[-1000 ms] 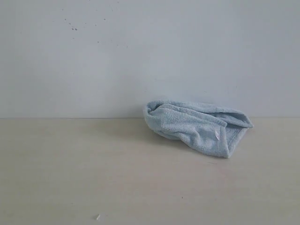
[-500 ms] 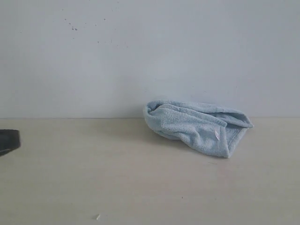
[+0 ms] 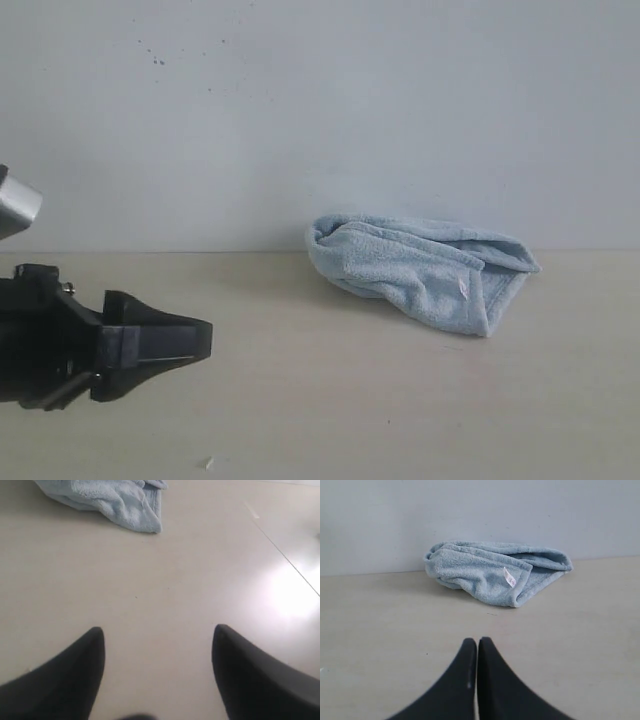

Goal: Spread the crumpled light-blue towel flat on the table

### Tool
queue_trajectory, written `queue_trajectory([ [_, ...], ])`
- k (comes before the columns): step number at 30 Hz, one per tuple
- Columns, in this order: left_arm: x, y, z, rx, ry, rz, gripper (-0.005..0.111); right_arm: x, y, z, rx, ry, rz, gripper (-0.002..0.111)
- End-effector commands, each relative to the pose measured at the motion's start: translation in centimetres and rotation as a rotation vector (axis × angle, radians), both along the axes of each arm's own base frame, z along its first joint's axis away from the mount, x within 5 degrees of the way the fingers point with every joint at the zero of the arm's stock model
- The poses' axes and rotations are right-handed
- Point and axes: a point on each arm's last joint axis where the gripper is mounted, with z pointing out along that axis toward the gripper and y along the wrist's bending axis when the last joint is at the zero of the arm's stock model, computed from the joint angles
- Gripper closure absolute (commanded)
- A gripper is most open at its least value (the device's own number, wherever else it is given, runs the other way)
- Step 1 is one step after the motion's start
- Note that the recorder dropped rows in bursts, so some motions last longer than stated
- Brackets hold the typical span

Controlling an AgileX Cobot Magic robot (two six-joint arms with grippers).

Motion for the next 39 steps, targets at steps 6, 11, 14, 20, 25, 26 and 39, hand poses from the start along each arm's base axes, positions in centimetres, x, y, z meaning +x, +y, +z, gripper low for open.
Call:
queue_trajectory([
  [6,0.4,-1.2,-0.8,-0.056,0.052,-0.087,0.047,0.0,-0.8,3.2,0.304,-0.288,-0.075,0.107],
  [11,1.7,-2.1,-1.4,-0.132,0.014,-0.095,0.047,-0.4,-1.4,4.7,0.541,-0.412,-0.083,0.107],
  [14,2.4,-3.1,-2.7,-0.119,0.029,-0.191,0.047,0.2,-1.2,4.2,0.552,-0.339,-0.092,0.107],
  [20,4.4,-6.2,-4.5,-0.108,0.099,-0.265,0.047,4.9,0.4,7.6,0.249,-0.082,-0.103,0.107],
  [25,6.1,-7.3,-4.3,-0.087,0.062,-0.268,0.047,14.6,3.1,11.2,-0.048,0.133,-0.047,0.107],
  [26,6.3,-7.3,-4.2,-0.078,0.056,-0.254,0.047,17.2,3.5,11.5,-0.100,0.177,-0.039,0.107],
  [39,7.0,-7.3,-3.7,-0.022,0.001,-0.254,0.047,41.4,3.7,4.3,-0.102,0.680,0.110,0.057],
])
